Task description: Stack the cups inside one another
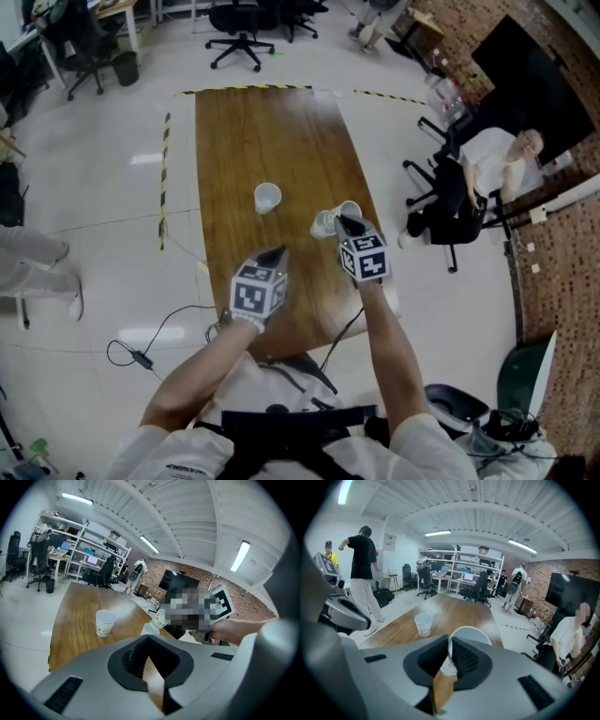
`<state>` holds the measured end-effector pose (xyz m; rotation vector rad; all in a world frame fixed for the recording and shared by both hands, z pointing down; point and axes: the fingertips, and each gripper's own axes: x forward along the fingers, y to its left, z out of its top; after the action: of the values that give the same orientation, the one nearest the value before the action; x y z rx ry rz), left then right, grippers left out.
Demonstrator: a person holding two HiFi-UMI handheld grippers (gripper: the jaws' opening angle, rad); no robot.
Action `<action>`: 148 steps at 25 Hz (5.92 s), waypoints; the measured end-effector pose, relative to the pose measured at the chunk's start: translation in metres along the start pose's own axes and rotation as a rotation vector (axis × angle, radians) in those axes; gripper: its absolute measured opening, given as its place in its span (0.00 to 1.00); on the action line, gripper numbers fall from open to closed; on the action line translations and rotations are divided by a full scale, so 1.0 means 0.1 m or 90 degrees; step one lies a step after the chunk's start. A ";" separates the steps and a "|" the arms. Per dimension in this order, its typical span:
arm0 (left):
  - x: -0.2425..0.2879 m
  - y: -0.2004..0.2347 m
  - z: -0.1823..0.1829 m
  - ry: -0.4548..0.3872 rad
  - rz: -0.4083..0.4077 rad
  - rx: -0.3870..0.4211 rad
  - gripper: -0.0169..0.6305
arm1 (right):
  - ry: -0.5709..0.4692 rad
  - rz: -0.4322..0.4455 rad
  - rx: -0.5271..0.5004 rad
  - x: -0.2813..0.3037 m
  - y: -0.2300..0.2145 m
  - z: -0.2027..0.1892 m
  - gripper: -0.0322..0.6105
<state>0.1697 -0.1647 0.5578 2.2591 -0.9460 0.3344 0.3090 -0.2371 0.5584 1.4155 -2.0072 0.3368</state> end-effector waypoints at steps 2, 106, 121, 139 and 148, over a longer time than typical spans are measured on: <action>0.00 0.03 -0.01 0.002 0.004 -0.004 0.02 | 0.010 0.004 -0.006 0.05 0.00 -0.04 0.10; -0.96 0.99 -0.06 -0.100 0.136 -0.105 0.02 | 0.077 0.155 -0.174 1.59 1.53 0.37 0.26; -1.01 1.04 -0.08 -0.079 0.146 -0.063 0.02 | 0.087 0.149 -0.187 1.68 1.60 0.32 0.10; -0.71 0.73 -0.08 -0.050 0.108 -0.002 0.02 | -0.025 0.101 -0.083 0.81 1.18 0.61 0.09; -0.53 0.40 -0.08 -0.031 0.053 0.037 0.02 | -0.061 0.043 -0.018 0.30 0.66 0.57 0.09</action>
<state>0.1035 -0.1517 0.5587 2.2941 -1.0705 0.3493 0.2223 -0.2660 0.5445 1.3723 -2.1319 0.2746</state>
